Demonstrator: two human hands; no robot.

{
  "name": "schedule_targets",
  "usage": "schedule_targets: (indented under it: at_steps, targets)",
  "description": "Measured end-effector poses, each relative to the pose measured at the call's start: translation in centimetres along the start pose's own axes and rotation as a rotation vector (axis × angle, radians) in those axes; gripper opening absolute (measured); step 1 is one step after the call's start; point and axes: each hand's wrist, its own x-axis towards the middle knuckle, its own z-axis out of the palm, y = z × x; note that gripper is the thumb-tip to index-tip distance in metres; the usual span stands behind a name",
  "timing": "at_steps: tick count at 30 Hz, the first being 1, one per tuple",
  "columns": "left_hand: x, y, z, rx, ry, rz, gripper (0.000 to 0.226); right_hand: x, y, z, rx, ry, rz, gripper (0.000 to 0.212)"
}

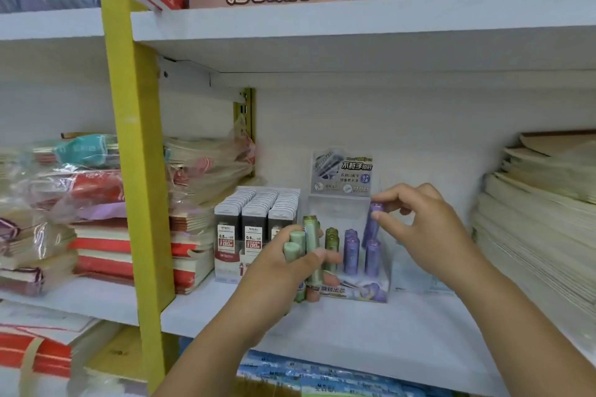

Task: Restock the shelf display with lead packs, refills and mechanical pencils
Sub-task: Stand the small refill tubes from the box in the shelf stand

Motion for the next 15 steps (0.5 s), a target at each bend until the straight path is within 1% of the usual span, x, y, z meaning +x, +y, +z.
schedule_targets:
  at_steps: [6, 10, 15]
  targets:
    - [0.1, -0.8, -0.1, 0.019, 0.013, -0.012, 0.017, -0.3, 0.5, 0.9, -0.094, -0.065, 0.023, 0.022]
    - [0.2, -1.1, -0.3, 0.053, 0.017, -0.001, 0.017, -0.4, 0.5, 0.4, -0.121, -0.057, -0.006, 0.02]
    - [0.1, -1.3, -0.3, 0.043, 0.014, 0.006, 0.018, -0.5, 0.6, 0.4, -0.139, -0.04, 0.005, 0.018]
